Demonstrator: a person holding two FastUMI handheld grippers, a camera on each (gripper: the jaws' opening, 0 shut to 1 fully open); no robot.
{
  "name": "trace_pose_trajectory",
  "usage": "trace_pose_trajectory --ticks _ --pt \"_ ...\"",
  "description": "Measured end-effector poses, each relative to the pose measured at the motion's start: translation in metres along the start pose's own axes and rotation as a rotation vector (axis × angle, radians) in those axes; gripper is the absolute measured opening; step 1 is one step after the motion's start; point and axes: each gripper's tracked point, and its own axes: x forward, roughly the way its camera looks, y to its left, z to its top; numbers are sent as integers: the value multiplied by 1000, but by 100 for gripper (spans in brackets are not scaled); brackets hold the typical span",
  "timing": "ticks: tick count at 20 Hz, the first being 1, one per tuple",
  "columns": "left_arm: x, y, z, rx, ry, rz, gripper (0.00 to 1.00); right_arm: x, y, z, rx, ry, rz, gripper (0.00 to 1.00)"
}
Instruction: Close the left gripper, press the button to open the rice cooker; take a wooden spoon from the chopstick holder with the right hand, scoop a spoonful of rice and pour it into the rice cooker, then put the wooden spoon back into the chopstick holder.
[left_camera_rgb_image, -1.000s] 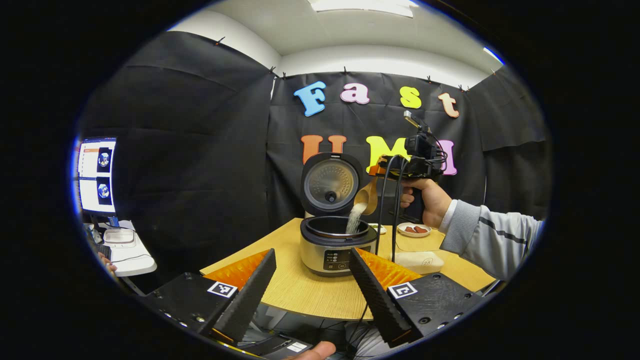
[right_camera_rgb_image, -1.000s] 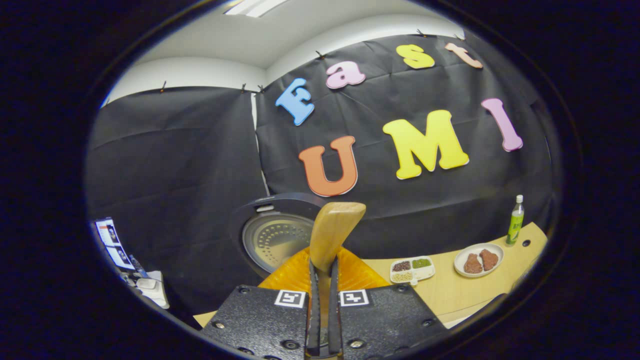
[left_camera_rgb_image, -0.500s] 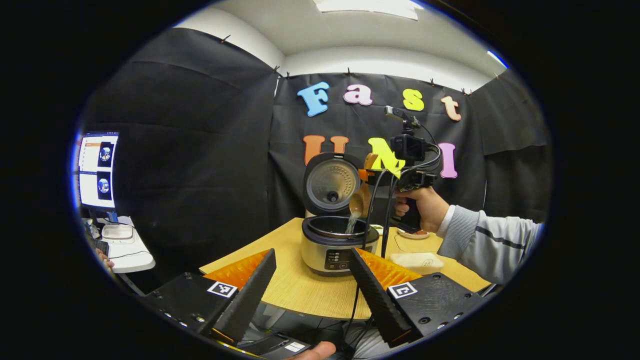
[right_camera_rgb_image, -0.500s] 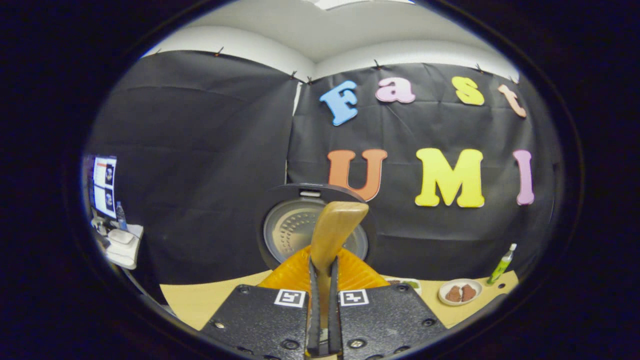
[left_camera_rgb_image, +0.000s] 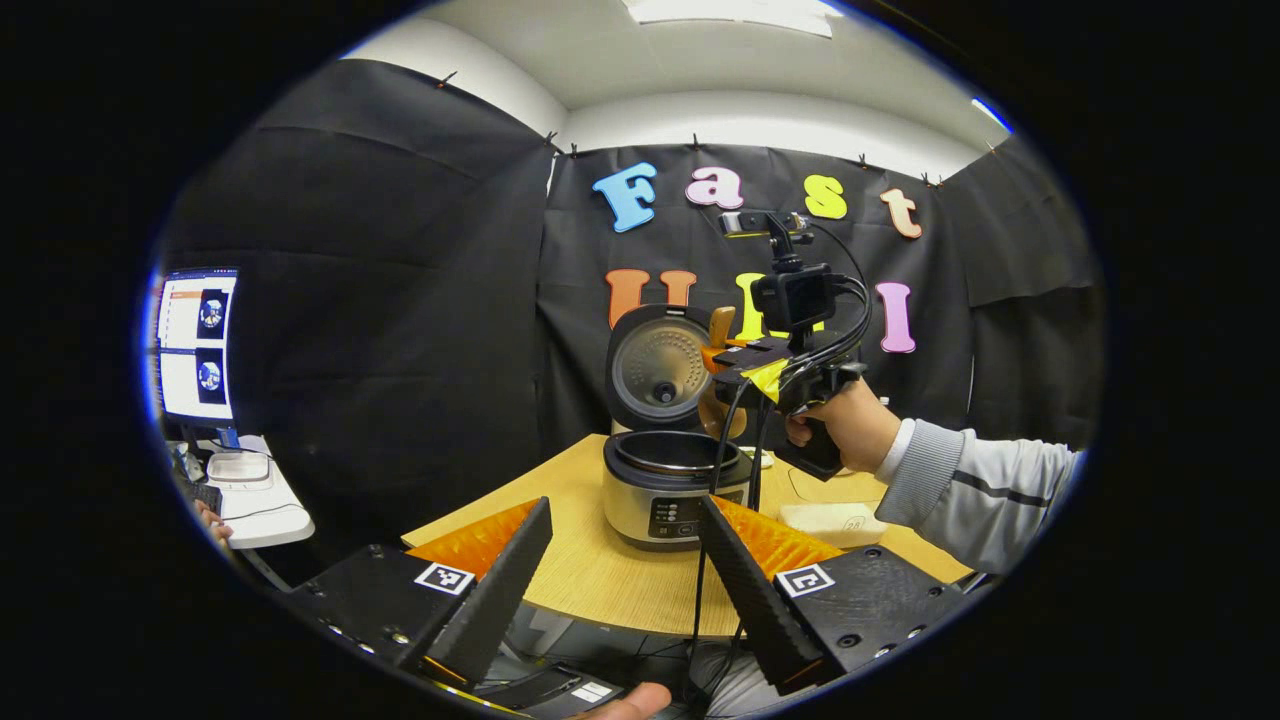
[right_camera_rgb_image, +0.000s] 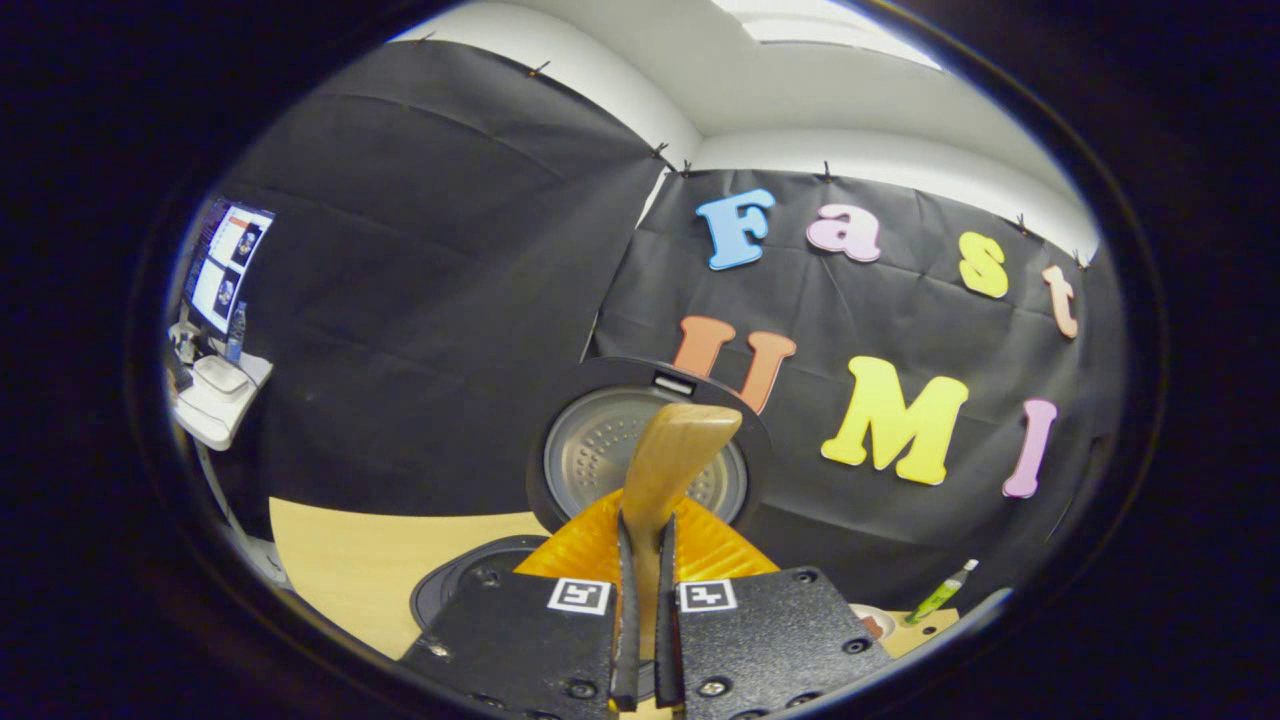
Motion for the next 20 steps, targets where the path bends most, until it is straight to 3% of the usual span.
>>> trace_pose_trajectory --ticks 9,20 --pt "2 -4 -2 1 12 -17 95 -23 -70 -6 51 18 -108 13" --pt "0 -26 4 52 -11 -74 94 -75 -217 -39 171 67 -322 12"
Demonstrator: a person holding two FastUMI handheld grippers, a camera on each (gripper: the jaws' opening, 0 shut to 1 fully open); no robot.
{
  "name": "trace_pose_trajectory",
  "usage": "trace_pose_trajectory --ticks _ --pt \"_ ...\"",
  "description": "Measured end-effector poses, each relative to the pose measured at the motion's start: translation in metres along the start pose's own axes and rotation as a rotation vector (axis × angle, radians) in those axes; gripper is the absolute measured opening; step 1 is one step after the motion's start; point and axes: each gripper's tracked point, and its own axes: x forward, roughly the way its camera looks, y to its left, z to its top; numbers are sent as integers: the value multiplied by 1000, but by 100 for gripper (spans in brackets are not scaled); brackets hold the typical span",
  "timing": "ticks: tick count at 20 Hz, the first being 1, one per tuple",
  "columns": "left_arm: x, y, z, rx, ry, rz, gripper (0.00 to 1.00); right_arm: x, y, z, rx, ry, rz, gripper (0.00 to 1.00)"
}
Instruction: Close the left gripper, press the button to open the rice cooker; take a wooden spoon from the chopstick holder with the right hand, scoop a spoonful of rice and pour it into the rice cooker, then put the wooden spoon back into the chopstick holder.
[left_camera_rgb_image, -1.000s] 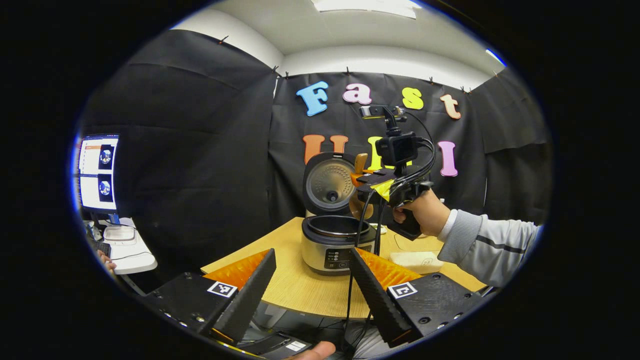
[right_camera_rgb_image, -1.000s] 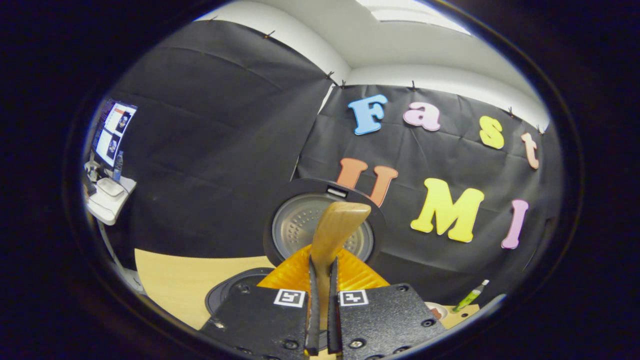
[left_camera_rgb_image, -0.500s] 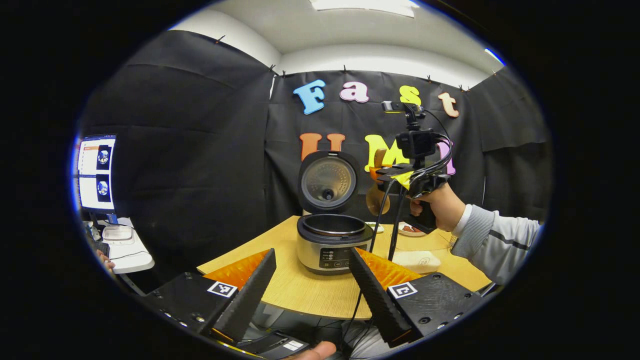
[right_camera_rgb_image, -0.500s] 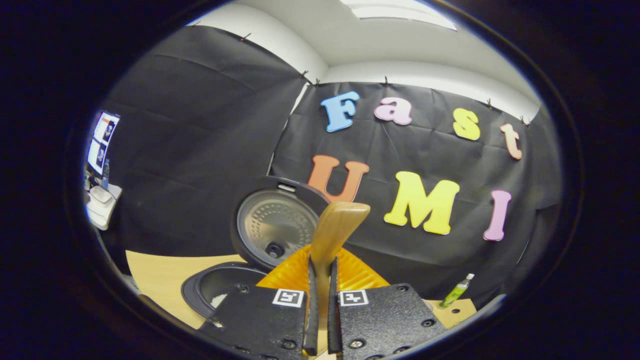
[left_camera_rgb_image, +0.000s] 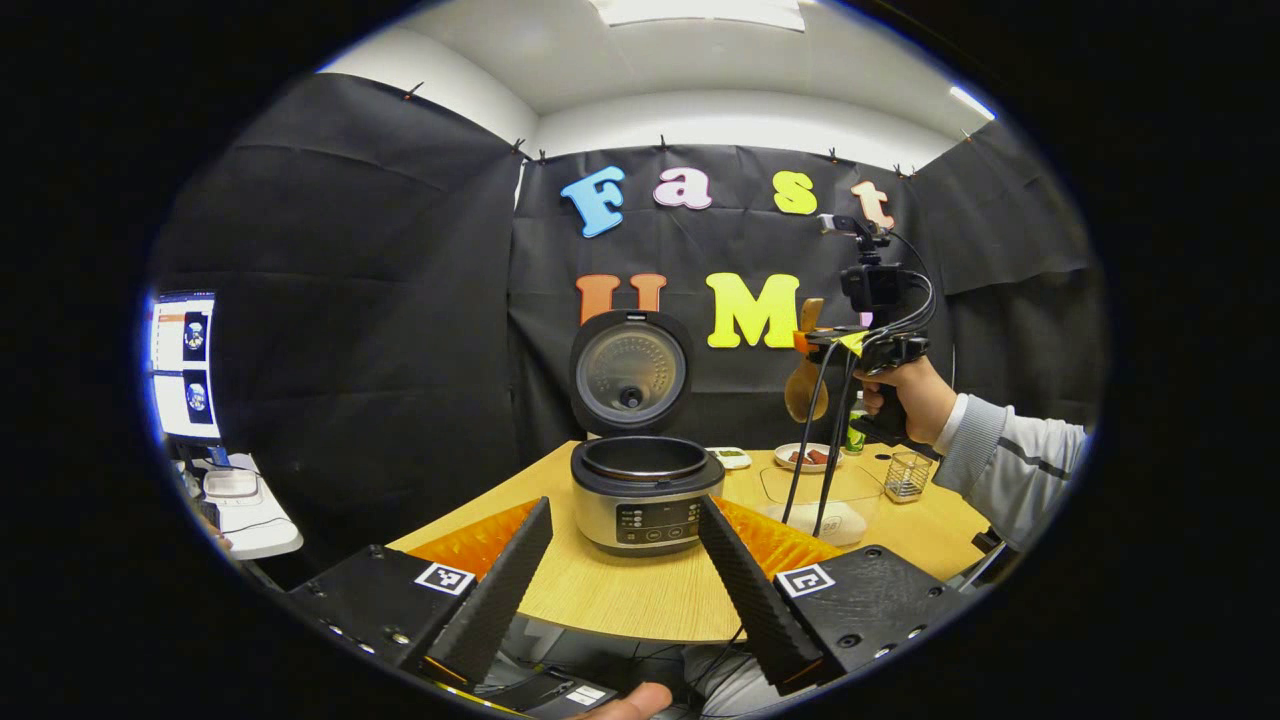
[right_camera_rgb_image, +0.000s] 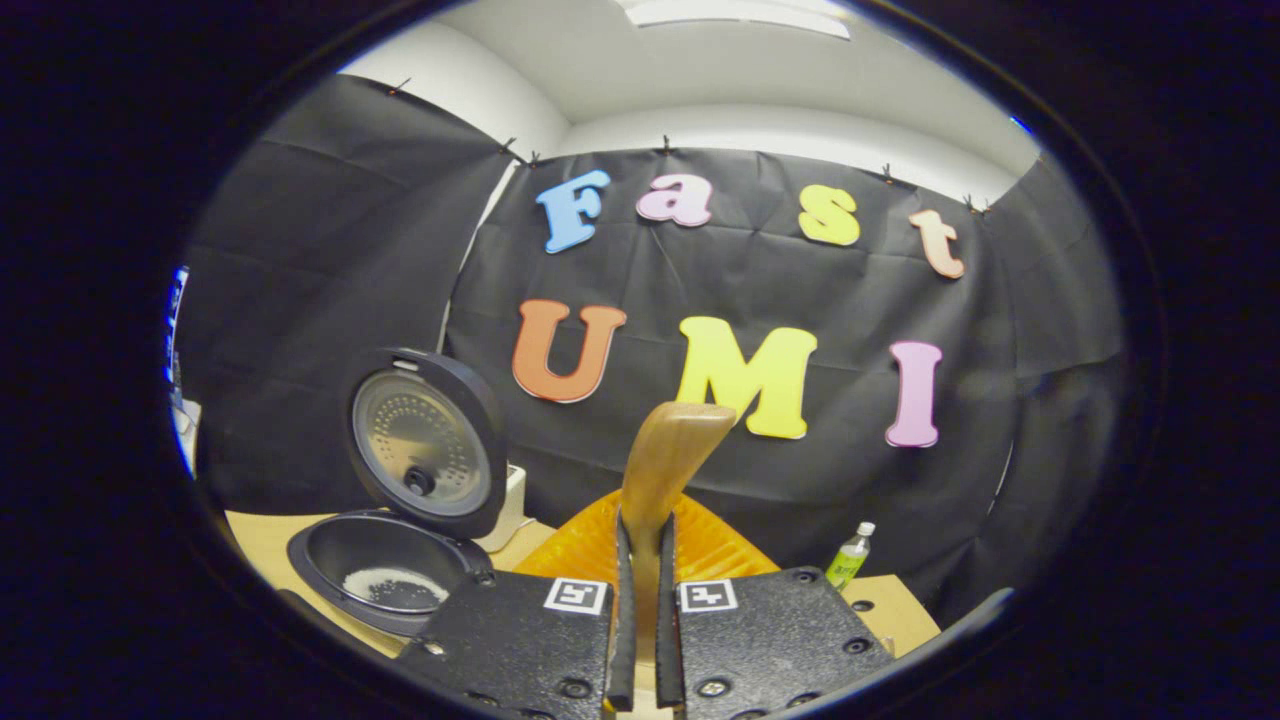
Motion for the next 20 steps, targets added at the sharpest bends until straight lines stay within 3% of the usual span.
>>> trace_pose_trajectory --ticks 13,20 --pt "8 -41 17 -28 -46 -55 94 -17 -200 -57 53 86 -258 14" --pt "17 -67 22 -69 -39 -85 94 -27 -251 -109 137 167 -313 16"
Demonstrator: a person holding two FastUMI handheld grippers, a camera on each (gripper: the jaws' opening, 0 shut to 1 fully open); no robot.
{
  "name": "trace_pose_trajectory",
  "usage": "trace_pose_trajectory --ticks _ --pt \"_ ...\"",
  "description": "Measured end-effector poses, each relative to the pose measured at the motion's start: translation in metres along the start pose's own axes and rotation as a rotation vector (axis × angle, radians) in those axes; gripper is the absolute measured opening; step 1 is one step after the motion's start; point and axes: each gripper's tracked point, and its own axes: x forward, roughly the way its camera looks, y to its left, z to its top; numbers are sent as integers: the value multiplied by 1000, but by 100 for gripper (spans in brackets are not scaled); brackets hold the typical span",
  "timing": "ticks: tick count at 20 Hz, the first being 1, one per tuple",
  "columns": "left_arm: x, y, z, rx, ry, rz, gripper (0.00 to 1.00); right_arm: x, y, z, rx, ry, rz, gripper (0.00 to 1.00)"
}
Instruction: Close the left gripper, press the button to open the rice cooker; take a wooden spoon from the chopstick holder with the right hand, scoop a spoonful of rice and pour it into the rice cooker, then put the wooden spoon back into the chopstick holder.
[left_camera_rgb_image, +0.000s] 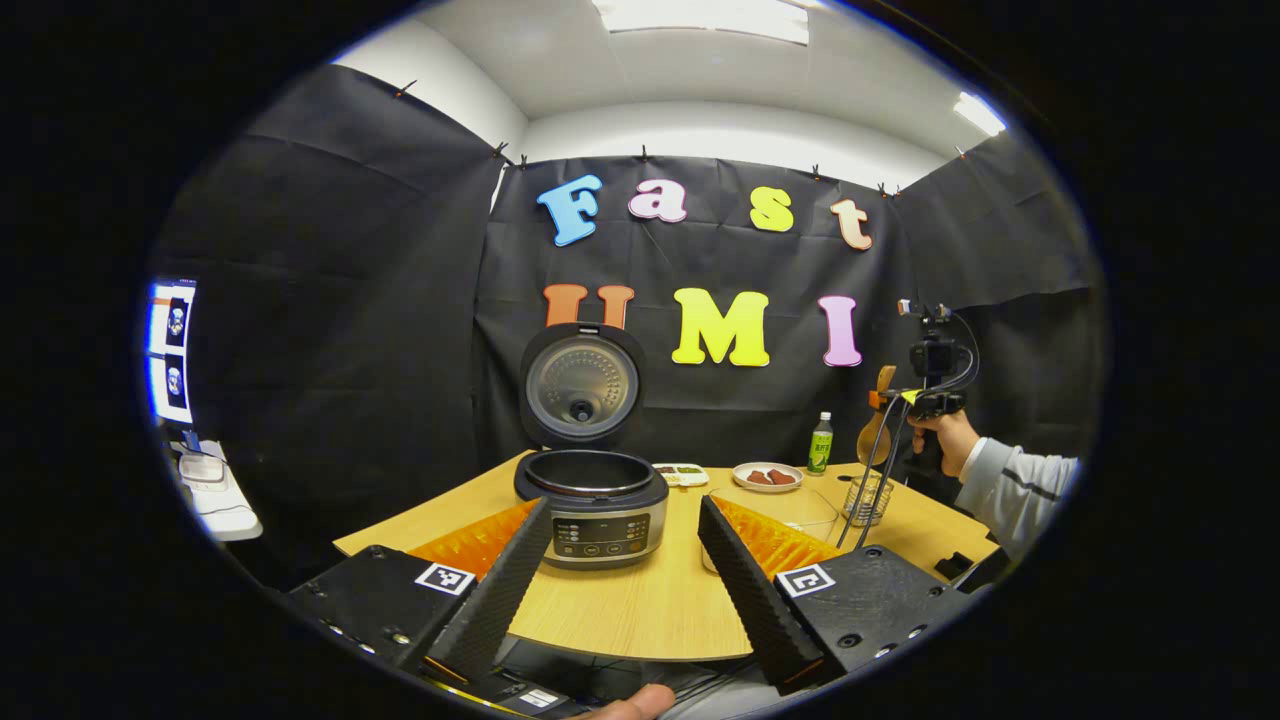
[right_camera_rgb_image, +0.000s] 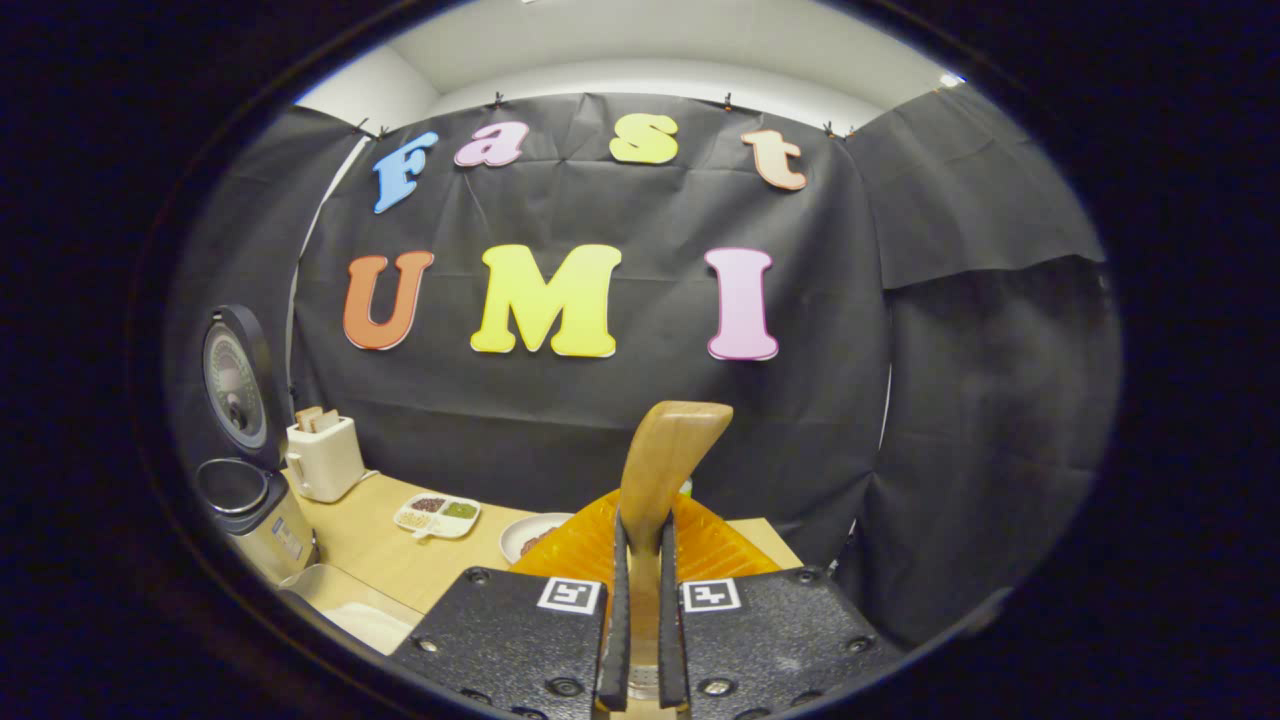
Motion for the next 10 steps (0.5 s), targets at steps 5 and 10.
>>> trace_pose_trajectory --ticks 5,10 --pt "9 -6 5 32 -4 8 94 8 -19 -25 54 32 -17 19" --pt "16 -6 6 43 5 19 94 4 -33 -17 44 -7 -27 65"
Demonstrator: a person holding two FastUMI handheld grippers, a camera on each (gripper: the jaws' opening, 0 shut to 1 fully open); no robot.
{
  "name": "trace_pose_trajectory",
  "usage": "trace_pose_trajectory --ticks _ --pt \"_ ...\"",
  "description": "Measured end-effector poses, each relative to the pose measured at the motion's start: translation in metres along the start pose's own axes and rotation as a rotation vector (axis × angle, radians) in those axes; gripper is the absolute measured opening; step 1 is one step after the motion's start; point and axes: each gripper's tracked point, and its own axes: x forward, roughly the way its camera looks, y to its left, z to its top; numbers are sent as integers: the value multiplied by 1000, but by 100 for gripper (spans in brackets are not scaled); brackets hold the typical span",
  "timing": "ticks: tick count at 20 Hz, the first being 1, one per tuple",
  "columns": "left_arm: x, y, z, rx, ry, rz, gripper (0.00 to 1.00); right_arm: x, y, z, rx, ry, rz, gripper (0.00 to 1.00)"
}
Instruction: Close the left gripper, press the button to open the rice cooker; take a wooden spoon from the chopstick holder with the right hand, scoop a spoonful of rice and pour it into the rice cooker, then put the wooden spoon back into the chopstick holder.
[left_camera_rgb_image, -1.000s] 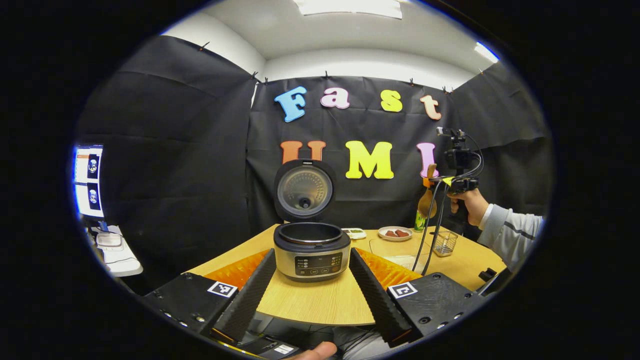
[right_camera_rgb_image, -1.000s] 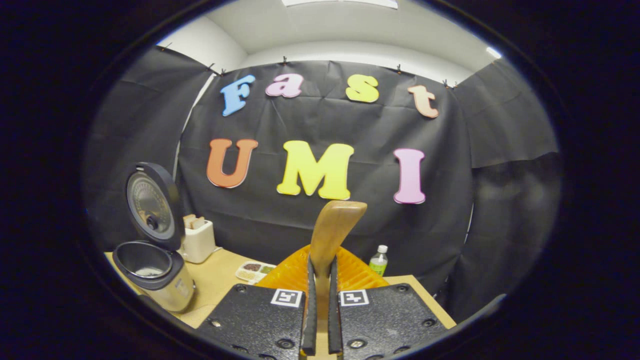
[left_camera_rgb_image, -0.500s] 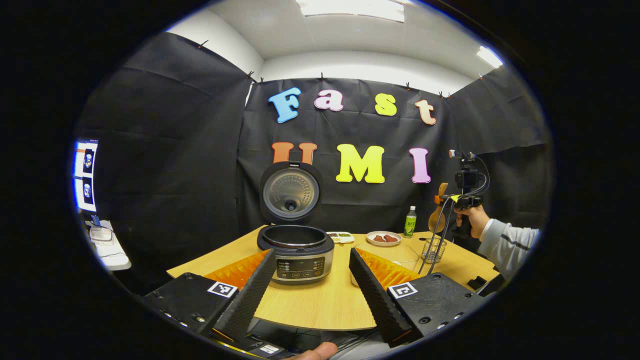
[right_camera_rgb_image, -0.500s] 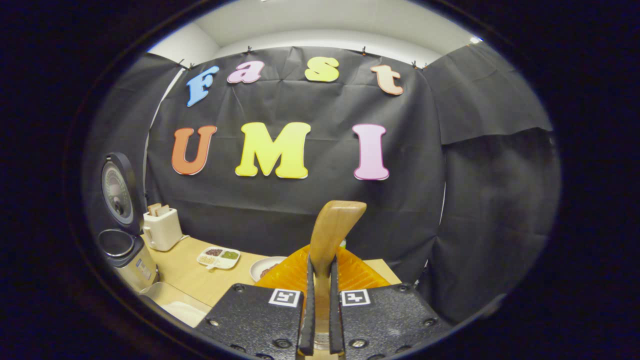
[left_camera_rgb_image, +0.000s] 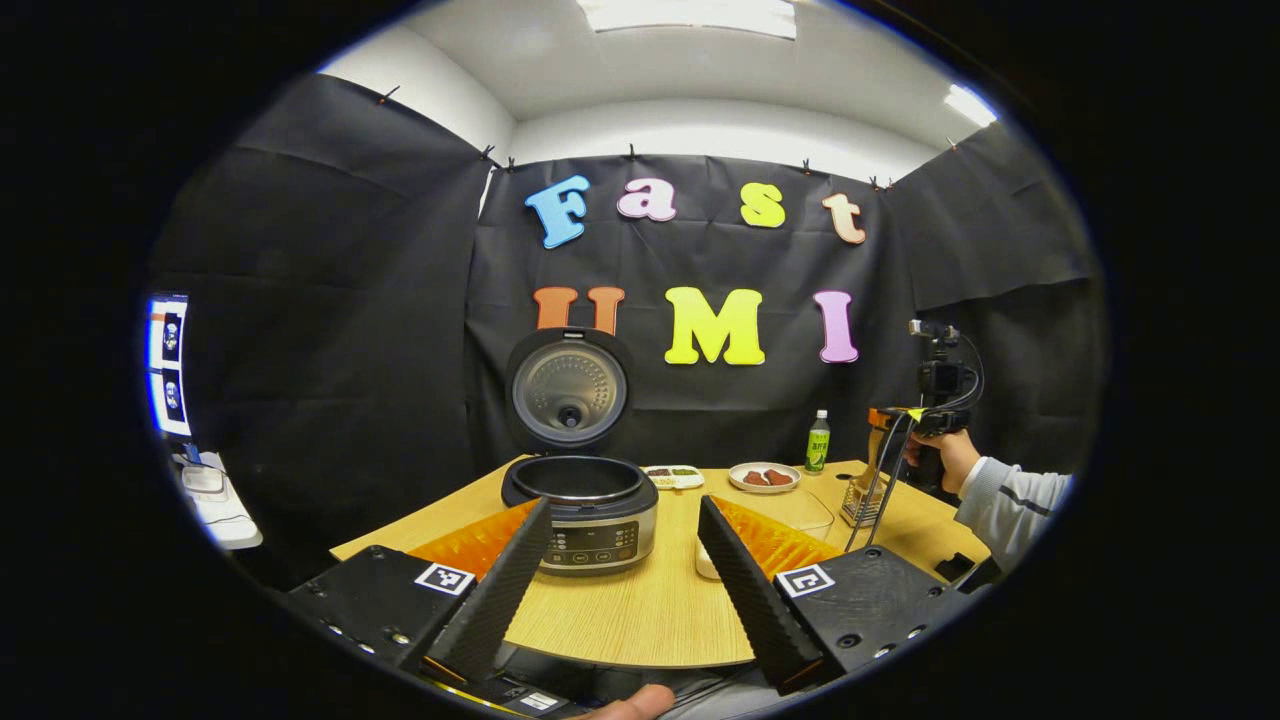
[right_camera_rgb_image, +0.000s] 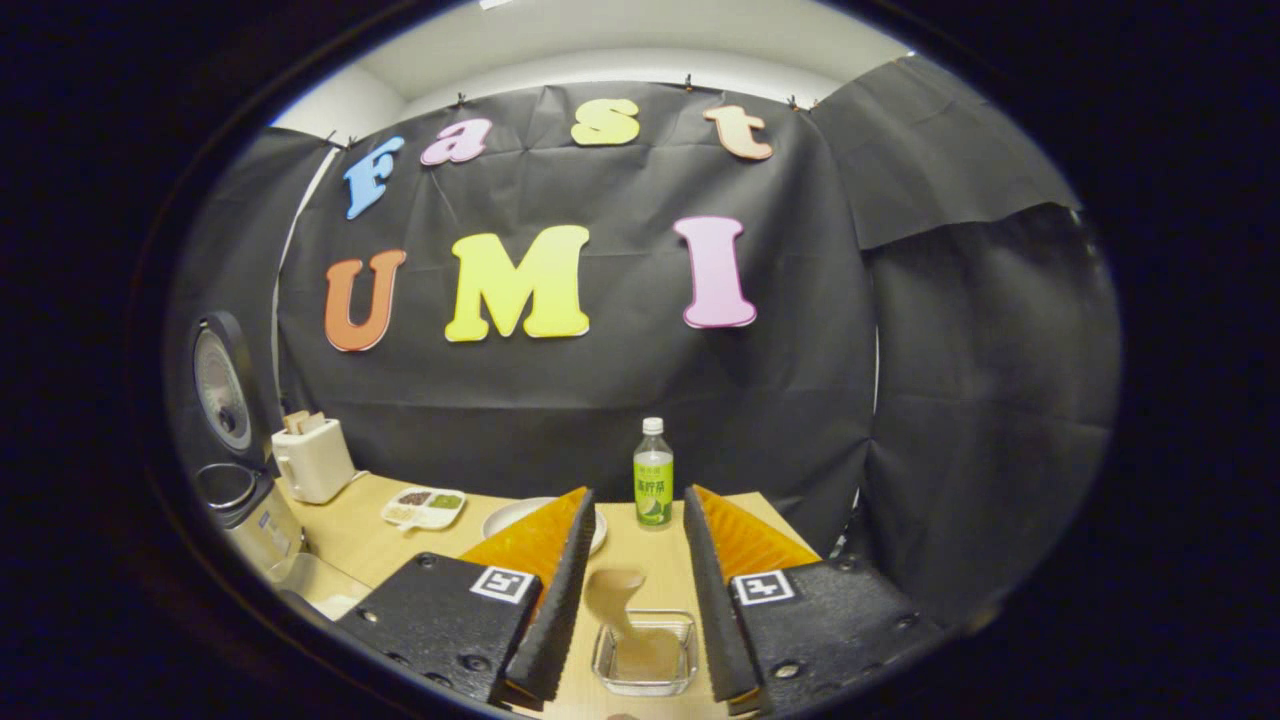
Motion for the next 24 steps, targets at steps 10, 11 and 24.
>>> trace_pose_trajectory --ticks 10,11,24 --pt "48 16 45 -11 -36 53 94 -70 9 45 76 -93 65 100" --pt "53 19 53 -5 -40 62 94 -80 11 50 103 -108 73 100" --pt "111 27 122 27 -24 97 94 -219 22 110 68 -211 143 98"
